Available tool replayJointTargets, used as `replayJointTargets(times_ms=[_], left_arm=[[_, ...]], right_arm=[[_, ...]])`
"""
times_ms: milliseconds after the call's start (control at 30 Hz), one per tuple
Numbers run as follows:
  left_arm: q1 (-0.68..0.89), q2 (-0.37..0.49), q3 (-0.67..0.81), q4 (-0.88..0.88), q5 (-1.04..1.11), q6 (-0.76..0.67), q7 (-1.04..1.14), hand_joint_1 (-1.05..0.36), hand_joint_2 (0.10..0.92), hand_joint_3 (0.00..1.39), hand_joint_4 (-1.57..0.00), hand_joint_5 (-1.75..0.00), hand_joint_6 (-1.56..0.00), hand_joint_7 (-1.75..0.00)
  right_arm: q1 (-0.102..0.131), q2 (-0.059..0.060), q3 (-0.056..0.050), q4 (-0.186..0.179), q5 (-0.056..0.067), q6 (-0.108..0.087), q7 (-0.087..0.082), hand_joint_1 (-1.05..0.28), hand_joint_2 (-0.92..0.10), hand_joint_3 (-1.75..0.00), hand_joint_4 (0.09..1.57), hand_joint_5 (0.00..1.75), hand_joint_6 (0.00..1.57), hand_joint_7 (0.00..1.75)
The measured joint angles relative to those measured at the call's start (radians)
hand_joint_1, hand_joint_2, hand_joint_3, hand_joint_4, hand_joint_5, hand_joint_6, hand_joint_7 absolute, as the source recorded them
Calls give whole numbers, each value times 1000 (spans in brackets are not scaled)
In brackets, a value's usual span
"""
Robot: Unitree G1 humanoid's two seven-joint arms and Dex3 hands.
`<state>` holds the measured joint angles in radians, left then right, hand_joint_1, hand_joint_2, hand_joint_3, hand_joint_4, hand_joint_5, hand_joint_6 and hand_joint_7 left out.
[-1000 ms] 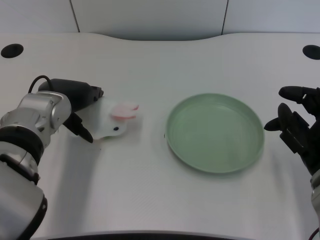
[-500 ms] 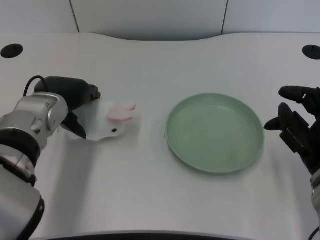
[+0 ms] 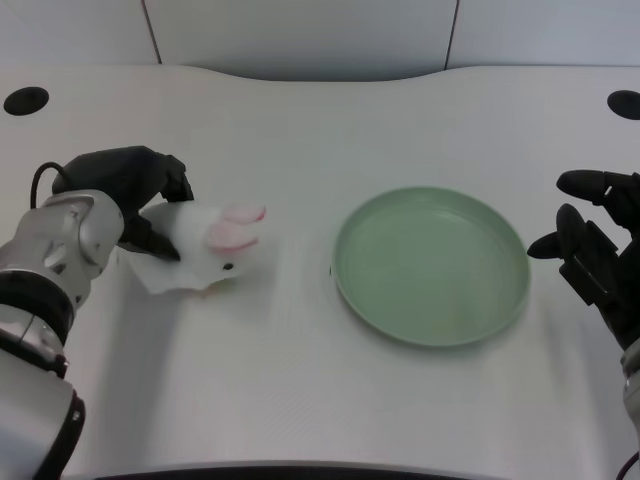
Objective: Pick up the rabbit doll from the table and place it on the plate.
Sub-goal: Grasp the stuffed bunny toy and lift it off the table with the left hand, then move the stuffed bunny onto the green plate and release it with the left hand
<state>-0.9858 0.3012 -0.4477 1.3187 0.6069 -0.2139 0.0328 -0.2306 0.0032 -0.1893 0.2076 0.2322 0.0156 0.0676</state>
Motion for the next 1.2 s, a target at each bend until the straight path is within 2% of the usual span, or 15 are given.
replayJointTargets(times_ms=[33,67,167,233,333,367,500,633,733,933,1000,1067,1100,1200], left_arm=[[0,0,13,0,-15,2,-15,-215,861,1,-755,-1531,-779,-1372],[0,1,24,-2,-26,2,-25,-200,855,1,-751,-1653,-734,-1544],[0,10,42,-14,-41,-6,-46,-184,855,2,-778,-1735,-722,-1650],[0,19,59,-23,-59,-17,-55,-162,860,5,-785,-1743,-731,-1664],[0,32,73,-36,-69,-35,-56,-180,887,17,-814,-1623,-765,-1572],[0,34,75,-40,-71,-38,-56,-198,852,13,-787,-1668,-734,-1600],[0,35,92,-57,-79,-51,-56,-212,803,1,-758,-1717,-697,-1632],[-1,35,95,-70,-80,-65,-56,-211,795,0,-750,-1732,-691,-1631],[-1,27,95,-86,-79,-80,-52,-190,797,2,-782,-1743,-689,-1699],[-32,-27,96,-108,-80,-104,-41,-130,753,2,-826,-1746,-686,-1744],[-47,-47,97,-109,-82,-115,-41,-133,778,16,-826,-1746,-686,-1746],[-62,-76,97,-108,-82,-118,-40,-132,790,22,-825,-1746,-689,-1746],[-68,-93,96,-107,-81,-120,-37,-126,793,23,-826,-1746,-692,-1746],[-79,-133,95,-103,-82,-134,-33,-116,792,22,-835,-1746,-700,-1746]], right_arm=[[0,0,0,1,0,-1,0,-280,-921,-622,385,1669,327,1437],[0,0,0,3,-1,-3,0,-282,-921,-621,392,1669,332,1437],[0,0,0,22,-6,-24,1,-296,-921,-603,421,1665,347,1435],[0,0,0,29,-9,-35,1,-301,-921,-595,431,1656,351,1430],[0,0,0,34,-9,-39,2,-309,-921,-580,426,1642,348,1420],[0,0,0,35,-9,-40,3,-305,-921,-586,411,1633,343,1415],[0,0,2,36,-13,-42,2,-303,-921,-595,403,1629,340,1413],[0,1,2,36,-13,-42,2,-305,-921,-594,406,1632,340,1416],[0,1,1,36,-12,-42,2,-301,-921,-599,433,1649,354,1426],[-2,6,2,43,-13,-48,3,-310,-921,-582,436,1653,359,1436],[-2,8,3,43,-15,-49,-2,-310,-921,-560,438,1646,354,1427],[-3,8,2,42,-15,-40,-16,-303,-921,-558,438,1644,348,1422],[-3,8,3,42,-15,-33,-18,-296,-921,-571,431,1646,342,1420],[-6,11,3,48,-14,-34,-16,-299,-920,-573,426,1657,342,1426]])
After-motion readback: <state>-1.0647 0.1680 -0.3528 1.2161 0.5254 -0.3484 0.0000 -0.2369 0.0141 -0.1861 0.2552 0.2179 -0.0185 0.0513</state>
